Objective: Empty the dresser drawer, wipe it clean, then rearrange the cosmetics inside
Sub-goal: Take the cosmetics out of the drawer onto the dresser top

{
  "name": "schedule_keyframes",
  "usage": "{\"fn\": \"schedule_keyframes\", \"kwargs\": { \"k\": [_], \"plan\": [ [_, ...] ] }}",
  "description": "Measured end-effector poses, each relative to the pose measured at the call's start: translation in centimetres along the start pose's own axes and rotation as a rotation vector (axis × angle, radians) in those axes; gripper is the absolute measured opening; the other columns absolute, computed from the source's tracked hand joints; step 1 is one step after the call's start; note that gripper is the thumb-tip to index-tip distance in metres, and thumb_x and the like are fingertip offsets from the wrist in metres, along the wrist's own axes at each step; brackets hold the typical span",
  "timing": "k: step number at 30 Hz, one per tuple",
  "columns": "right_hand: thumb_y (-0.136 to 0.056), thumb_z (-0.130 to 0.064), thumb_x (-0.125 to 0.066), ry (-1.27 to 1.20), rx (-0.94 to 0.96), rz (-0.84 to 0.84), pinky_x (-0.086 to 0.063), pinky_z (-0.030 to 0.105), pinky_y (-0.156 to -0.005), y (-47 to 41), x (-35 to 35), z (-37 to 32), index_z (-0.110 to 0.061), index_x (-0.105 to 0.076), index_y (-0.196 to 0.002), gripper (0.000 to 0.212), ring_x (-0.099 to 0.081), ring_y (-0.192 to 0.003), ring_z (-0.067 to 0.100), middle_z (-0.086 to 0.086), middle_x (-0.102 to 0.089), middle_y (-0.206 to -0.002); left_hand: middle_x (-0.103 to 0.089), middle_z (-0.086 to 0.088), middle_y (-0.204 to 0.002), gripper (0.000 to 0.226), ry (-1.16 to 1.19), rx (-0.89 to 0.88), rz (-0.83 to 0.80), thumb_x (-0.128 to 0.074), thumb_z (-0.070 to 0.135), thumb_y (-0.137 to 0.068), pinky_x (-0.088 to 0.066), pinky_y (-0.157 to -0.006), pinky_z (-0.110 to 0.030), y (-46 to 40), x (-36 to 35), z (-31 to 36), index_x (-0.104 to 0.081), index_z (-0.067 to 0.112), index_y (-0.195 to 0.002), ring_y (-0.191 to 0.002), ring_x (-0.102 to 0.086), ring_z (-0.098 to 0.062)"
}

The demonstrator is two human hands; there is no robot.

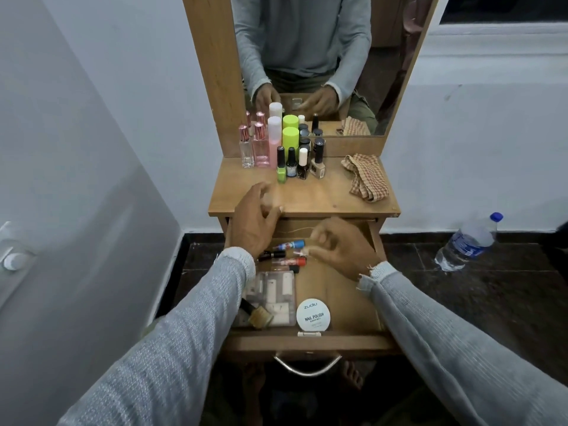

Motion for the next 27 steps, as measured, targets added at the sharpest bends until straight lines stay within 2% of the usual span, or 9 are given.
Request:
{"fn": "schedule_keyframes", "kwargs": {
  "k": [2, 4, 6, 8, 13, 17, 19, 22, 27],
  "plan": [
    [-0.069, -0.031, -0.083, 0.076, -0.038, -0.296, -0.038, 0.02, -0.061, 1.8, -3.5, 0.7, -0.018, -0.06, -0.09, 0.033, -0.051, -0.074, 0.01, -0.01, -0.055, -0.087, -0.058, 0.006, -0.13, 0.045, 0.01, -0.069, 0.016, -0.069, 0.025, -0.088, -0.052, -0.096, -0.041, 1.8, 0.3, 0.6, -0.05, 0.025, -0.129, -0.113, -0.059, -0.012],
    [-0.067, -0.038, -0.083, 0.172, -0.127, -0.522, -0.039, 0.023, -0.064, 3.9, -6.3, 2.0, -0.023, -0.054, -0.093, 0.042, -0.051, -0.083, 0.011, -0.011, -0.053, -0.094, -0.059, 0.004, -0.126, 0.042, 0.01, -0.124, 0.025, -0.068, 0.02, -0.089, -0.05, -0.099, -0.037, 3.5, 0.5, 1.5, -0.053, 0.019, -0.128, -0.116, -0.056, -0.01],
    [-0.066, -0.04, -0.083, 0.234, -0.186, -0.646, -0.044, 0.028, -0.071, 5.1, -7.9, 3.2, -0.026, -0.048, -0.093, 0.046, -0.052, -0.09, 0.013, -0.008, -0.054, -0.101, -0.061, 0.006, -0.12, 0.039, -0.008, -0.143, 0.024, -0.068, 0.018, -0.089, -0.048, -0.099, -0.031, 5.0, 0.6, 1.9, -0.055, 0.016, -0.126, -0.112, -0.055, -0.007],
    [-0.067, -0.036, -0.084, 0.27, -0.247, -0.686, -0.046, 0.03, -0.074, 5.6, -8.6, 4.1, -0.025, -0.047, -0.093, 0.047, -0.054, -0.093, 0.017, -0.003, -0.056, -0.103, -0.061, 0.01, -0.114, 0.038, -0.014, -0.129, 0.005, -0.068, 0.016, -0.088, -0.05, -0.094, -0.028, 6.1, 0.4, 1.6, -0.056, 0.018, -0.124, -0.107, -0.055, -0.004],
    [-0.077, -0.029, -0.077, 0.247, -0.412, -0.522, -0.042, 0.027, -0.07, 4.2, -6.2, 6.0, -0.014, -0.056, -0.108, 0.04, -0.053, -0.087, 0.015, 0.0, -0.058, -0.099, -0.064, 0.003, -0.114, 0.034, -0.069, -0.044, -0.165, -0.069, 0.011, -0.086, -0.051, -0.093, -0.034, 8.1, -2.1, -0.7, -0.06, 0.018, -0.118, -0.105, -0.059, -0.011],
    [-0.082, -0.026, -0.073, 0.157, -0.458, -0.426, -0.048, 0.03, -0.074, 4.5, -5.7, 7.5, -0.015, -0.057, -0.094, 0.023, -0.058, -0.081, 0.017, -0.003, -0.059, -0.083, -0.057, 0.001, -0.129, 0.047, -0.279, -0.079, -0.431, -0.073, 0.024, -0.083, -0.043, -0.104, -0.038, 9.9, -6.2, -1.7, -0.055, 0.021, -0.126, -0.12, -0.052, -0.018],
    [-0.085, -0.023, -0.069, 0.105, -0.456, -0.277, -0.046, 0.024, -0.067, 4.7, -4.7, 7.8, -0.016, -0.058, -0.086, 0.013, -0.058, -0.076, 0.016, -0.006, -0.058, -0.075, -0.052, -0.001, -0.135, 0.061, -0.381, -0.078, -0.54, -0.077, 0.033, -0.077, -0.042, -0.104, -0.042, 10.2, -7.9, -1.8, -0.05, 0.022, -0.13, -0.124, -0.048, -0.022],
    [-0.085, -0.019, -0.065, 0.067, -0.429, -0.041, -0.042, 0.021, -0.06, 4.6, -2.3, 7.5, -0.015, -0.06, -0.081, 0.007, -0.057, -0.066, 0.015, -0.007, -0.058, -0.068, -0.046, -0.003, -0.14, 0.073, -0.58, -0.155, -0.628, -0.078, 0.042, -0.073, -0.04, -0.104, -0.042, 10.3, -10.0, -1.1, -0.044, 0.022, -0.134, -0.128, -0.044, -0.025],
    [-0.085, -0.017, -0.065, 0.077, -0.369, 0.011, -0.042, 0.023, -0.062, 4.7, -1.7, 6.8, -0.017, -0.057, -0.082, 0.008, -0.056, -0.065, 0.013, -0.01, -0.055, -0.067, -0.046, -0.005, -0.141, 0.08, -0.764, -0.259, -0.698, -0.078, 0.042, -0.074, -0.035, -0.105, -0.042, 10.7, -12.4, -0.5, -0.037, 0.019, -0.139, -0.13, -0.041, -0.026]
  ]
}}
Point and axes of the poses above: each hand's wrist, its own y-axis away from the middle knuckle, its own x-axis out of the back of the hand, z = x × y, the point moved 9 cm from there along -y, towards the middle knuckle
